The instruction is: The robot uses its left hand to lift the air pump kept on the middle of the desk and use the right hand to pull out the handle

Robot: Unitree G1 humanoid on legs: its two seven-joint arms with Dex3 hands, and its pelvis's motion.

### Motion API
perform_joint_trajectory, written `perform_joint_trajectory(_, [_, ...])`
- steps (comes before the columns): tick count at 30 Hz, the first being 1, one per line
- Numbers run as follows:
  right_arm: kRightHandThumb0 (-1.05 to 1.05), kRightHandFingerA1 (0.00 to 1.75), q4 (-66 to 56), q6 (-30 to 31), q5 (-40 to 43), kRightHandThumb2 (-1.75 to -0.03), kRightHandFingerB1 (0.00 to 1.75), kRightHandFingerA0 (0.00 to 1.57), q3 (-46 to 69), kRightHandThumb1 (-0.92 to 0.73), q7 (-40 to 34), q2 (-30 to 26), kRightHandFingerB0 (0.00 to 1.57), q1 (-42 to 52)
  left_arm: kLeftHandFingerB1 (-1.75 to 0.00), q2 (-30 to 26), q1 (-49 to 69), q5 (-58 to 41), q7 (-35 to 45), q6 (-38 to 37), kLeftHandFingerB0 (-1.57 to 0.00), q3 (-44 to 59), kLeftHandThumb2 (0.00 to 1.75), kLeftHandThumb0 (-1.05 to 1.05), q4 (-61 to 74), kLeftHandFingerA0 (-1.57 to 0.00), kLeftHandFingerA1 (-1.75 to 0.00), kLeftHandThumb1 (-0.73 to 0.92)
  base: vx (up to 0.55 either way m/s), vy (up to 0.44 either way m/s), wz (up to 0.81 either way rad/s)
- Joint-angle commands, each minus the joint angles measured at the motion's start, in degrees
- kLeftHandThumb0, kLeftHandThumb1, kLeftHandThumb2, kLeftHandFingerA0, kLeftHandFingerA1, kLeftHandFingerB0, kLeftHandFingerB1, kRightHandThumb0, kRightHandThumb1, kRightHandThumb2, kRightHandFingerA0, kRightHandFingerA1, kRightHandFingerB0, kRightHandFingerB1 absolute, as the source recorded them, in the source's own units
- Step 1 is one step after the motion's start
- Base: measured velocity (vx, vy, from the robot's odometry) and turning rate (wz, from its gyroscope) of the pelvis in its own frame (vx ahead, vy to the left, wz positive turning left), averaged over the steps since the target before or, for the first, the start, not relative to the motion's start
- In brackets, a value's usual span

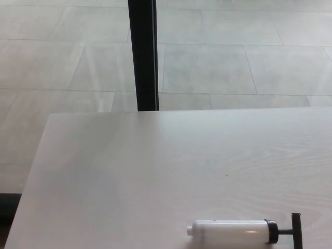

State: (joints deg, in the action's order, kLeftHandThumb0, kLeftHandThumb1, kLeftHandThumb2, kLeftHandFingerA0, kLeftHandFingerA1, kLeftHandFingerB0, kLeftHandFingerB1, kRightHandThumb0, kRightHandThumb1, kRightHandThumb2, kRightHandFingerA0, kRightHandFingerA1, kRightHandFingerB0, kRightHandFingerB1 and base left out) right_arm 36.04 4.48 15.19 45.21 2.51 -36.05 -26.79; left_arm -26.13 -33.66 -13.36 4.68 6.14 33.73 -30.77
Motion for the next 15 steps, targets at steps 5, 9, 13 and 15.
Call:
perform_joint_trajectory(5, [-0.77,0.64,-2.6,4.9,1.7,-0.65,0.32,0.38,-3.7,-0.81,-2.0,0.4,0.21,-0.2,-0.42,1.1,-11.8,3.8,-0.7,2.3,-0.43,-12.3,0.63,-0.66,-5.5,-0.5,-0.49,0.78,0.0,0.0,0.0])
perform_joint_trajectory(9, [-0.74,0.54,-6.6,1.3,1.0,-0.65,0.3,0.41,-7.2,-0.81,0.6,1.9,0.23,1.4,-0.44,4.7,-9.7,5.3,-1.2,6.5,-0.44,-19.7,0.64,-0.61,5.1,-0.5,-0.55,0.82,0.0,0.0,0.0])
perform_joint_trajectory(13, [-0.78,0.5,-9.3,0.6,0.6,-0.64,0.31,0.5,-11.4,-0.78,1.8,4.0,0.32,0.2,-0.48,10.0,-8.9,6.8,-1.0,7.7,-0.47,-27.0,0.63,-0.59,10.3,-0.55,-0.62,0.78,0.0,0.0,0.0])
perform_joint_trajectory(15, [-0.72,0.51,-11.7,0.8,0.2,-0.64,0.33,0.53,-13.8,-0.78,1.2,5.7,0.39,-0.5,-0.49,11.0,-8.2,10.3,1.2,6.4,-0.47,-33.0,0.64,-0.6,11.2,-0.53,-0.64,0.8,0.0,0.0,0.0])
